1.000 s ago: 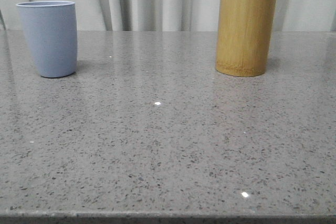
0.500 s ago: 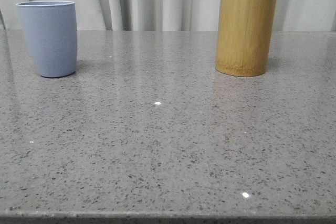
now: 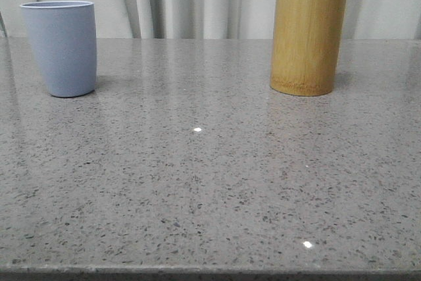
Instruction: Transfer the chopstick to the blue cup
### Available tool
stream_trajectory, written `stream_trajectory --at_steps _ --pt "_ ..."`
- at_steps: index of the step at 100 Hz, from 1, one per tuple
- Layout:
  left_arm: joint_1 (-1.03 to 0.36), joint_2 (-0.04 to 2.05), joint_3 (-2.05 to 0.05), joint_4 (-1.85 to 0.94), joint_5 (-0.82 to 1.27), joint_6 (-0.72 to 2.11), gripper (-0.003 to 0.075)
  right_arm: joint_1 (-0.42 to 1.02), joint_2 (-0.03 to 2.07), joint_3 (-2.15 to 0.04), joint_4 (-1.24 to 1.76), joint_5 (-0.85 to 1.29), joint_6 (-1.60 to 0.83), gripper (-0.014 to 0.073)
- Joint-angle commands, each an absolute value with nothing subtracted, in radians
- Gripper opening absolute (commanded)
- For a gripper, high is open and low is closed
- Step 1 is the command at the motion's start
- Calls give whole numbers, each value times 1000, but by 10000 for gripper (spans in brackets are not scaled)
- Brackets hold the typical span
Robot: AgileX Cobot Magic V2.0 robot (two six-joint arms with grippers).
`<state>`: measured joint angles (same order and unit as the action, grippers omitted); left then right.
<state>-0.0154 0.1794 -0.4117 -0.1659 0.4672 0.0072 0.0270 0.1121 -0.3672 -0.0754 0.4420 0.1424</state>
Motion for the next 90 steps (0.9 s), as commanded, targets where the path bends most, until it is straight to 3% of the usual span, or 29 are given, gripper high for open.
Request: stream_trajectory --at_steps 1,12,23,36,45,62,90 --pt "-13 263 -512 -180 446 0 -18 22 181 -454 -78 435 139 -95" --pt "-13 346 -593 -180 477 0 17 22 251 -522 -77 503 139 -94" --pt "-13 424 -650 -180 477 0 137 22 318 -581 -77 527 139 -64" --pt "-13 502 -705 -180 477 0 293 22 382 -635 -72 528 139 69" --pt "-13 540 -734 -180 477 6 353 22 427 -666 -62 529 139 188" --pt "-13 597 -774 -180 504 23 380 22 507 -722 -41 546 139 362" --pt "-13 611 -777 -180 473 23 377 22 545 -732 -41 519 139 367"
